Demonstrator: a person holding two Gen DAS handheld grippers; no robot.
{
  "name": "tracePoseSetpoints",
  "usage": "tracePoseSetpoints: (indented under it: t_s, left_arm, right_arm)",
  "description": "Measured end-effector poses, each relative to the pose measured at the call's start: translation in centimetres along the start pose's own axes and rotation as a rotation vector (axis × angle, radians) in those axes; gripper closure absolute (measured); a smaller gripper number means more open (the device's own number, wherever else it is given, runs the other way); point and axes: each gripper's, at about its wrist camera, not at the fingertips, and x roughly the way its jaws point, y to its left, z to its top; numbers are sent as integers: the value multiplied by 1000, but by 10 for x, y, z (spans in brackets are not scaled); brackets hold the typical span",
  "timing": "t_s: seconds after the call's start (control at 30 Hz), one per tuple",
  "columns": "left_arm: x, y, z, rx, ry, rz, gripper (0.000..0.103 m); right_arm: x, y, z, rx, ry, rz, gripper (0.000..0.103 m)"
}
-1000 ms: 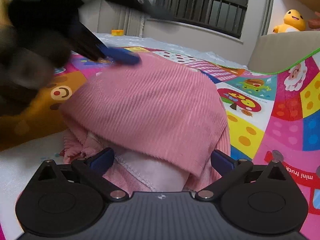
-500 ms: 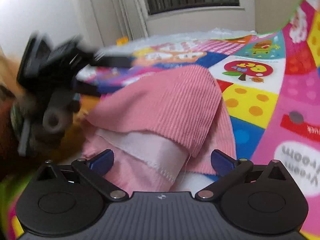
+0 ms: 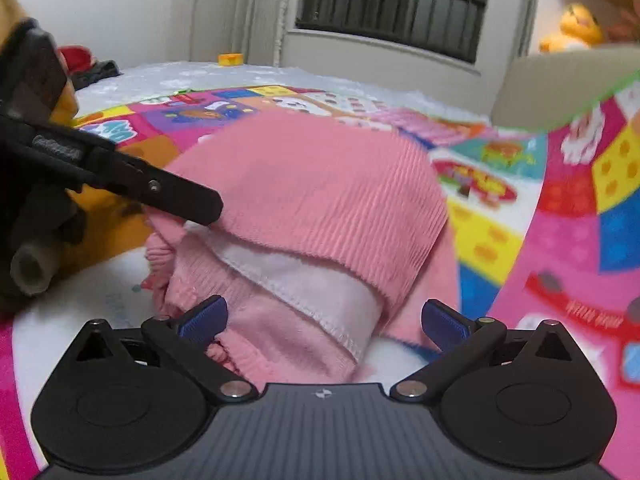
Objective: Fold clothes
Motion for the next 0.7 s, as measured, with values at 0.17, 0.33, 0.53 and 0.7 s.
tracePoseSetpoints:
  t_s: [0.17, 0.33, 0.53, 0.7]
  left_arm:
    - [-3, 9, 0, -49, -20, -36, 0]
    - [-3, 8, -1, -53, -24, -34, 0]
    - [-2, 2, -2, -16, -22, -2, 0]
    - [-3, 5, -2, -30, -27, -13, 0]
  right_arm:
    - [2, -28, 1, 177, 64, 118, 0]
    - [-7, -24, -5, 172, 27, 96, 0]
    - [-36, -43, 9, 266, -136, 44, 0]
    - [-11, -56, 53, 170, -168, -173, 0]
